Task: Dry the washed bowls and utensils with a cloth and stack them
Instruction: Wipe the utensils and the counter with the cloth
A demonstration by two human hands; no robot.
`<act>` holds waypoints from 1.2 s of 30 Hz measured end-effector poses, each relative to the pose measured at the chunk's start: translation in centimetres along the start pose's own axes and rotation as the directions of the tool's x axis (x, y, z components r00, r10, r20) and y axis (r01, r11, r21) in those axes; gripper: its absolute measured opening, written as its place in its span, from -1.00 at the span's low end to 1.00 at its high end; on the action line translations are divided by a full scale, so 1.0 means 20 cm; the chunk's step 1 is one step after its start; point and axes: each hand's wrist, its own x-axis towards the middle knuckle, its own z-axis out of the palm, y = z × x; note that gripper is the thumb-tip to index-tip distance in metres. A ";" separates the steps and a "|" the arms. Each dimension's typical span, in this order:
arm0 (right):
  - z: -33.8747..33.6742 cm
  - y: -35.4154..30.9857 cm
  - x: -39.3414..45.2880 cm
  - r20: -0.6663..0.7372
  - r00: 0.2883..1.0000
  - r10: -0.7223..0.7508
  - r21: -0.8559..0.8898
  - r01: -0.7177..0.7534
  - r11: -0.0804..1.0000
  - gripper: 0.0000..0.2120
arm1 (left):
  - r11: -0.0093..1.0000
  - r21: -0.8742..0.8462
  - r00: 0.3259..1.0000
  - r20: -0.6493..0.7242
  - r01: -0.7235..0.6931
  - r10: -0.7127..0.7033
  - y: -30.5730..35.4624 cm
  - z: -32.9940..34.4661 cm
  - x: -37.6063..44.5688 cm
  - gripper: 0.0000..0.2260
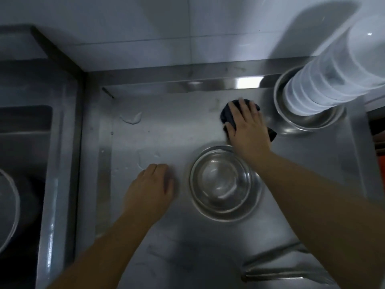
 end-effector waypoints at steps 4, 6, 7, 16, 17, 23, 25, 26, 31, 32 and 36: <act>0.02 -0.13 0.19 -0.131 0.915 0.381 0.126 -0.366 0.922 -0.41 | 0.998 -0.033 0.996 0.058 -0.062 0.064 -0.09 -0.03 0.00 -0.66; 0.03 -0.25 0.31 -0.148 0.823 0.549 0.203 -0.518 0.831 -0.39 | 0.995 -0.048 0.994 0.063 -0.085 0.088 -0.14 -0.05 -0.01 -0.67; 0.04 -0.31 0.35 -0.156 0.794 0.587 0.224 -0.551 0.804 -0.37 | 0.995 -0.057 0.994 0.060 -0.087 0.090 -0.17 -0.06 0.00 -0.67; 0.24 -0.53 0.11 -0.062 0.836 -0.544 -0.073 0.540 0.838 -0.44 | 0.998 -0.041 0.999 -0.035 -0.043 0.042 -0.38 -0.20 0.09 -0.66; 0.23 -0.50 0.11 -0.040 0.811 -0.583 -0.090 0.578 0.811 -0.44 | 0.999 -0.031 0.998 -0.053 -0.042 0.041 -0.41 -0.21 0.10 -0.67; 0.22 -0.75 0.29 -0.250 0.893 0.373 0.102 -0.359 0.928 -0.40 | 0.998 -0.064 0.990 -0.141 -0.015 0.006 -0.59 -0.25 0.14 -0.65; 0.22 -0.93 0.37 -0.226 0.842 0.490 0.172 -0.461 0.871 -0.36 | 0.990 -0.138 0.989 -0.151 -0.008 -0.013 -0.64 -0.26 0.12 -0.64; 0.23 -1.02 0.40 -0.220 0.849 0.480 0.178 -0.449 0.876 -0.34 | 0.985 -0.170 0.988 -0.154 -0.010 -0.016 -0.67 -0.26 0.10 -0.64; 0.39 -1.36 0.33 -0.150 0.976 -0.158 0.008 0.161 0.987 -0.38 | 0.976 -0.218 0.982 -0.183 0.006 -0.047 -0.80 -0.31 -0.01 -0.70; 0.40 -1.39 0.32 -0.103 0.947 -0.304 0.002 0.306 0.952 -0.41 | 0.979 -0.205 0.983 -0.180 0.009 -0.047 -0.82 -0.32 -0.03 -0.71; 0.36 -1.37 0.19 0.069 0.767 -0.638 -0.039 0.641 0.766 -0.41 | 0.979 -0.203 0.978 -0.208 -0.012 -0.031 -0.85 -0.36 -0.06 -0.74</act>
